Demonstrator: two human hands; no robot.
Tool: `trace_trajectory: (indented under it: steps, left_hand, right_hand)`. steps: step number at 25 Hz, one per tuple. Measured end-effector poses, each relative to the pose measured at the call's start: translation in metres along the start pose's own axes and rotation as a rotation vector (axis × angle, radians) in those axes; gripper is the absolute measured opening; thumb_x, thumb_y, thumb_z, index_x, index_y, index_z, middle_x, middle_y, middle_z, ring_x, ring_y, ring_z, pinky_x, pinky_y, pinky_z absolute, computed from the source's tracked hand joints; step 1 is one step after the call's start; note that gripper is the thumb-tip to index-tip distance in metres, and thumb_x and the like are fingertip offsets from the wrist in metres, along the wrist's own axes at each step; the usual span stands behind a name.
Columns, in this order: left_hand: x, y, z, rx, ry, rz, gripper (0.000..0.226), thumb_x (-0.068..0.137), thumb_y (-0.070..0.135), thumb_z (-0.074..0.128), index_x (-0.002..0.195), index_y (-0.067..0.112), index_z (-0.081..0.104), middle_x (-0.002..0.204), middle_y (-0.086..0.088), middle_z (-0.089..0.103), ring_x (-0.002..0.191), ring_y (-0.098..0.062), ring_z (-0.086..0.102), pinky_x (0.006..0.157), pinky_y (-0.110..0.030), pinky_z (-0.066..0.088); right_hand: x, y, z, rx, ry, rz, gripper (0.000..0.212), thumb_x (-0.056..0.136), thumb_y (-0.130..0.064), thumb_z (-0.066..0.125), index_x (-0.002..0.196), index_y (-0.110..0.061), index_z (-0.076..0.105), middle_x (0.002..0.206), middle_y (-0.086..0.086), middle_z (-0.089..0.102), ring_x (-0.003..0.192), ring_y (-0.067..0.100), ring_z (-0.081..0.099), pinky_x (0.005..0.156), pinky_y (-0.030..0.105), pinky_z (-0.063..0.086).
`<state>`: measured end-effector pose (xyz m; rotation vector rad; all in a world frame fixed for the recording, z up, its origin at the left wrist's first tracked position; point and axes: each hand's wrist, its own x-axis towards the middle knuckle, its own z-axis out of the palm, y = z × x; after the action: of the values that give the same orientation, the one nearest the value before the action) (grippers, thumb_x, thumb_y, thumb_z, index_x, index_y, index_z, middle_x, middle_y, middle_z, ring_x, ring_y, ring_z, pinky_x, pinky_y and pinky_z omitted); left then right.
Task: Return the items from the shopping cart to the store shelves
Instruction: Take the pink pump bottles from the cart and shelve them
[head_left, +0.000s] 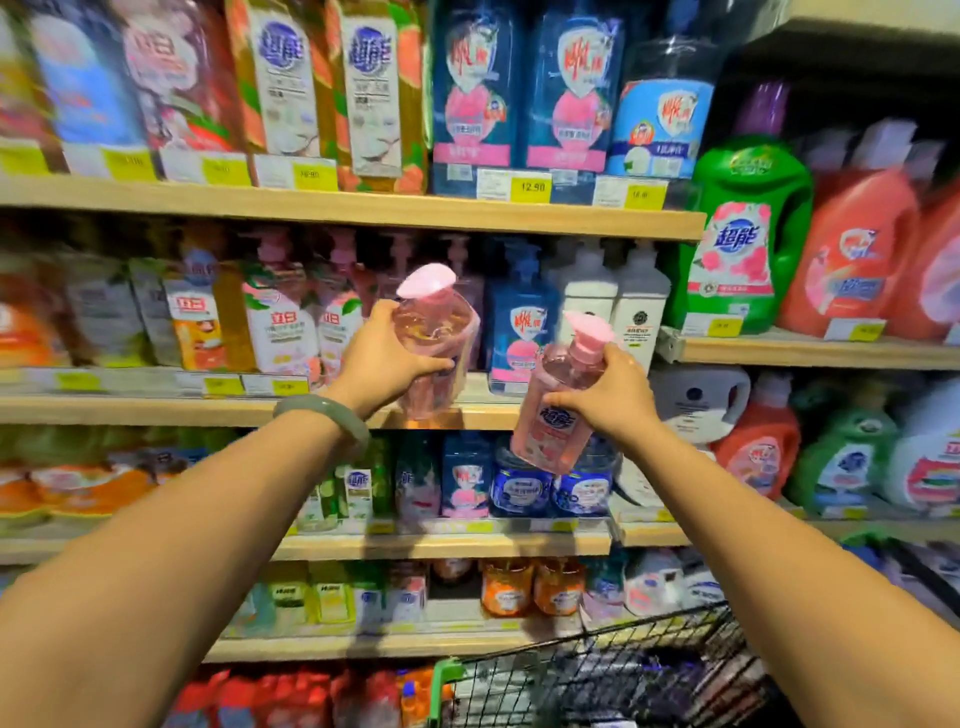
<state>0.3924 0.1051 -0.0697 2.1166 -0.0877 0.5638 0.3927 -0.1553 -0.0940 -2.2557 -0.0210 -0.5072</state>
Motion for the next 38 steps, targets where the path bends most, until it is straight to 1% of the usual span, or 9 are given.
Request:
trace_trajectory:
  steps: [2,6,10,14,17,27,32,36,38]
  left_hand:
    - [0.013,-0.003,-0.020,0.013,0.026,0.028,0.082,0.058,0.026,0.089,0.125,0.009,0.044,0.120,-0.003,0.059,0.109,-0.016,0.055,0.088,-0.026,0.044]
    - [0.035,-0.019,-0.039,-0.048,0.095,0.053,0.077,0.064,0.018,0.086,0.126,0.007,0.043,0.117,-0.001,0.054,0.102,-0.009,0.047,0.077,-0.012,0.033]
    - [0.061,-0.044,-0.035,-0.187,0.141,0.021,0.079,0.061,0.019,0.088,0.126,0.010,0.044,0.119,-0.002,0.058,0.108,-0.014,0.055,0.084,-0.020,0.039]
    - [0.080,-0.049,-0.030,-0.211,0.101,-0.002,0.077,0.064,0.023,0.086,0.126,0.011,0.041,0.119,0.000,0.055,0.103,-0.011,0.051,0.081,-0.020,0.037]
    - [0.097,-0.051,-0.029,-0.177,0.102,-0.044,0.075,0.065,0.032,0.085,0.124,0.013,0.042,0.121,-0.002,0.058,0.106,-0.020,0.057,0.078,-0.024,0.038]
    - [0.096,-0.061,-0.015,-0.126,0.115,-0.096,0.080,0.065,0.033,0.085,0.125,0.012,0.037,0.125,-0.009,0.055,0.110,-0.030,0.058,0.087,-0.036,0.050]
    - [0.104,-0.057,-0.012,0.025,0.081,-0.095,0.087,0.068,0.043,0.080,0.132,0.010,0.032,0.132,-0.011,0.050,0.114,-0.034,0.055,0.087,-0.045,0.051]
    - [0.109,-0.062,-0.012,0.143,0.053,-0.094,0.091,0.071,0.053,0.073,0.136,0.008,0.029,0.139,-0.013,0.045,0.117,-0.035,0.053,0.082,-0.043,0.050]
    - [0.114,-0.067,-0.012,0.205,0.064,-0.071,0.095,0.071,0.059,0.070,0.138,0.005,0.028,0.140,-0.014,0.044,0.124,-0.033,0.048,0.089,-0.042,0.046]
  right_hand:
    - [0.008,-0.025,0.012,0.037,0.032,-0.032,0.070,0.054,-0.033,0.090,0.114,-0.018,0.058,0.106,-0.002,0.060,0.094,0.015,0.057,0.079,0.028,0.046]
    - [0.032,-0.066,0.048,0.101,0.113,-0.077,0.070,0.050,-0.035,0.090,0.111,-0.021,0.058,0.110,0.004,0.060,0.098,0.021,0.061,0.084,0.036,0.052]
    - [0.055,-0.096,0.076,0.052,0.177,-0.092,0.068,0.057,-0.031,0.090,0.113,-0.014,0.054,0.105,-0.001,0.044,0.096,0.017,0.052,0.079,0.026,0.042]
    - [0.073,-0.108,0.096,-0.018,0.210,-0.103,0.067,0.059,-0.038,0.087,0.113,-0.019,0.054,0.111,0.000,0.049,0.104,0.021,0.055,0.089,0.036,0.047]
    - [0.079,-0.111,0.105,-0.018,0.250,-0.086,0.073,0.056,-0.045,0.086,0.118,-0.023,0.053,0.115,0.000,0.051,0.105,0.020,0.058,0.092,0.043,0.050]
    - [0.071,-0.117,0.134,-0.099,0.255,-0.110,0.077,0.061,-0.037,0.085,0.124,-0.018,0.046,0.123,0.005,0.046,0.110,0.024,0.053,0.088,0.039,0.049]
    - [0.077,-0.112,0.137,-0.115,0.211,-0.093,0.079,0.063,-0.037,0.085,0.127,-0.014,0.044,0.125,0.007,0.044,0.112,0.024,0.051,0.093,0.038,0.047]
    - [0.083,-0.113,0.135,-0.158,0.167,-0.114,0.079,0.063,-0.042,0.084,0.127,-0.018,0.044,0.125,0.005,0.047,0.113,0.024,0.053,0.086,0.036,0.047]
    - [0.087,-0.116,0.136,-0.191,0.150,-0.117,0.083,0.063,-0.044,0.083,0.129,-0.019,0.040,0.128,0.005,0.048,0.115,0.026,0.053,0.087,0.041,0.049]
